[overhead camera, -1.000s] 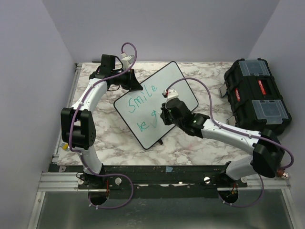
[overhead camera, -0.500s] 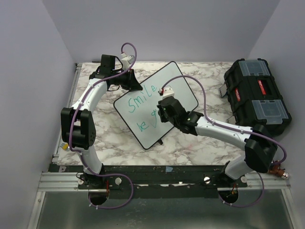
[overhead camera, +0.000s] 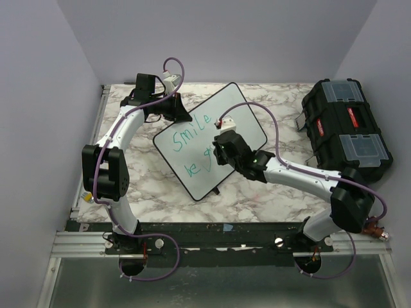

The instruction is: Write a sentence on the whiteboard

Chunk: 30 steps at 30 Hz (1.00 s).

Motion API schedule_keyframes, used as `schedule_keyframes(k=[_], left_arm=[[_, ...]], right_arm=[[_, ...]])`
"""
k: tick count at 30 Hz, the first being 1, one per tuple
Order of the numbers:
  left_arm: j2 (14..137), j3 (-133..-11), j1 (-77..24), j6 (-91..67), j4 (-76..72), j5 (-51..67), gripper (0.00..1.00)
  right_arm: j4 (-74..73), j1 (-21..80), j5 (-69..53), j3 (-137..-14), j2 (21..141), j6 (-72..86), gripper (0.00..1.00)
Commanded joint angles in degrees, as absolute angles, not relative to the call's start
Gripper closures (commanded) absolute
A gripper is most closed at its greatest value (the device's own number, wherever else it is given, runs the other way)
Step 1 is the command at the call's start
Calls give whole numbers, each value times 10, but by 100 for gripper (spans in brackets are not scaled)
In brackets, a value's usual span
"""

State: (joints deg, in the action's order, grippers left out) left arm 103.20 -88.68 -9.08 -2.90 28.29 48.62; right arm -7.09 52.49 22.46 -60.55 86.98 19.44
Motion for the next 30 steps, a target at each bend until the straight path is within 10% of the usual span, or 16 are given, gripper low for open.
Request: schedule_keyframes(k=[1, 30], left_arm=[[1018, -881, -98, 30, 272, 457, 100], [1014, -880, -98, 30, 271, 461, 100]], right_arm=[[-93, 524, 202, -581, 861, 213, 99], [-125, 524, 206, -602, 871, 240, 99]])
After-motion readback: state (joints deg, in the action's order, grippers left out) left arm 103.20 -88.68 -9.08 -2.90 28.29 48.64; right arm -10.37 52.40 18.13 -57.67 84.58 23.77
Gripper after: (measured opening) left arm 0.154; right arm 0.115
